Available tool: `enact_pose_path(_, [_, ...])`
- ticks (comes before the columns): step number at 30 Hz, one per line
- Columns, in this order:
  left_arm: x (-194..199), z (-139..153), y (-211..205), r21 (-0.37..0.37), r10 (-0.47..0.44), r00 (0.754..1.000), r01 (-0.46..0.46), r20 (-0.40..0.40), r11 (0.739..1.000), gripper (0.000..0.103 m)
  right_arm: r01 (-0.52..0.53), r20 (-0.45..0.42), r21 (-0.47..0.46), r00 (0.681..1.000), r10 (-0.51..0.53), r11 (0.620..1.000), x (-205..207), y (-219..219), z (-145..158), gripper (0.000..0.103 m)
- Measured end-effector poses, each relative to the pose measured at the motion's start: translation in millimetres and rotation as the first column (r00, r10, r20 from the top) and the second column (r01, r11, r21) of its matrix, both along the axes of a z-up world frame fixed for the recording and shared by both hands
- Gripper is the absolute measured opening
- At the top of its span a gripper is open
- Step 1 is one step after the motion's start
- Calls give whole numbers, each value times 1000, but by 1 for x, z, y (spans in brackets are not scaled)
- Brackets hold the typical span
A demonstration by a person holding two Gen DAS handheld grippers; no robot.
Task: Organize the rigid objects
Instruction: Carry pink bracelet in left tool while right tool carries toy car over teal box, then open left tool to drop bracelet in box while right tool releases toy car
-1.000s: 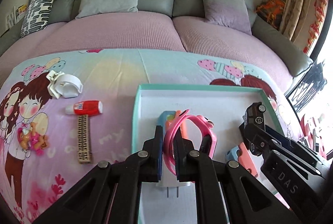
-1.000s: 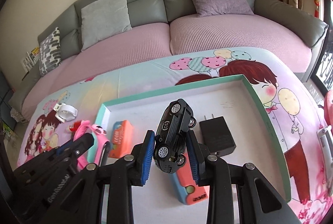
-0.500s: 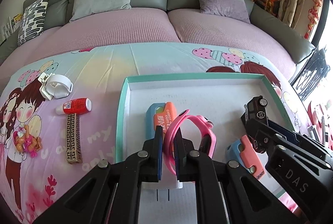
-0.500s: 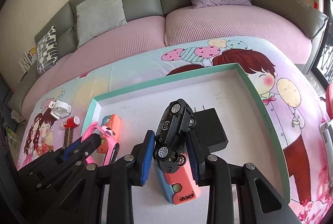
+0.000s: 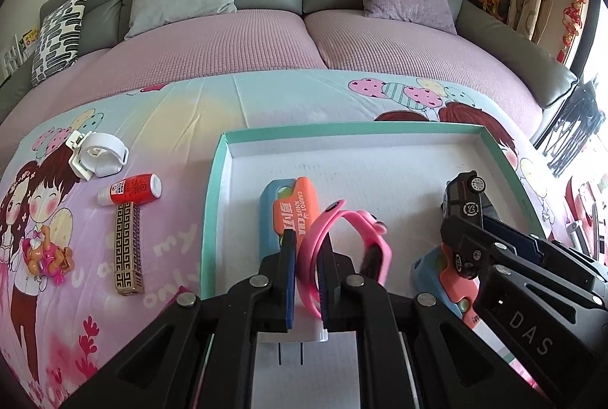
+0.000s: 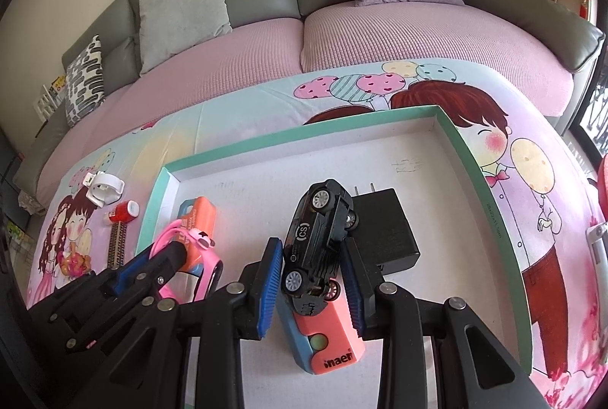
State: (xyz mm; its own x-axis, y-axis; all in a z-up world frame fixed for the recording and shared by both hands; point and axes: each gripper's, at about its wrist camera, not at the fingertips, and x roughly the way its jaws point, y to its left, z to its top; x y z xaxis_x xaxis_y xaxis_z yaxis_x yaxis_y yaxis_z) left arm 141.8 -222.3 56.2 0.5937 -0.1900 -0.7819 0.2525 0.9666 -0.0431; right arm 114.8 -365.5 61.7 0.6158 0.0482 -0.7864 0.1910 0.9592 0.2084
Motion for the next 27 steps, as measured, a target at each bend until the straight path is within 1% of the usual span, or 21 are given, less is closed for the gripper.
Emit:
enact_pose_path(1, [0, 0, 0, -1, 1, 1000, -1, 1, 1000, 13, 3, 2, -2, 1000, -3, 1000, -1, 0, 1, 34])
enact_pose_path(3, [0, 1, 1, -12, 3, 1000, -3, 3, 1000, 30, 9, 2, -24, 1000, -9, 1000, -1, 1, 4, 34])
enact_pose_path(4, [0, 2, 2, -18, 3, 1000, -3, 4, 1000, 50, 9, 5, -36, 1000, -9, 999, -2, 1, 6, 34])
enact_pose_path(5, [0, 3, 3, -21, 10, 1000, -9, 10, 1000, 56, 7, 8, -40, 1000, -7, 999, -2, 2, 7, 34])
enact_pose_path(13, [-2, 17, 13, -42, 37, 998, -35, 49, 999, 58, 23, 58, -44, 998, -20, 999, -9, -1, 23, 34])
enact_pose_path(17, [-1, 26, 26, -63, 82, 994, -77, 78, 995, 71, 29, 75, -44, 997, -26, 999, -11, -3, 27, 34])
enact_pose_path(19, [0, 28, 34, -72, 108, 990, -102, 87, 992, 75, 30, 65, -55, 998, -26, 998, -9, -2, 26, 34])
enact_pose_path(20, [1, 28, 38, -72, 120, 989, -114, 89, 991, 76, 30, 57, -64, 998, -26, 997, -8, -2, 24, 35])
enact_pose_path(22, [3, 26, 43, -64, 144, 986, -139, 86, 988, 76, 35, 42, -85, 999, -31, 996, -6, -2, 21, 40])
enact_pose_path(24, [6, 22, 48, -46, 180, 981, -176, 79, 983, 83, 44, 37, -106, 998, -40, 993, -5, -2, 20, 60])
enact_pose_path(25, [6, 21, 50, -36, 196, 978, -193, 77, 980, 89, 48, 38, -114, 998, -44, 992, -5, -2, 19, 62])
enact_pose_path(27, [8, 19, 55, -20, 222, 972, -221, 79, 975, 89, 55, 34, -132, 998, -51, 990, -5, -3, 19, 62])
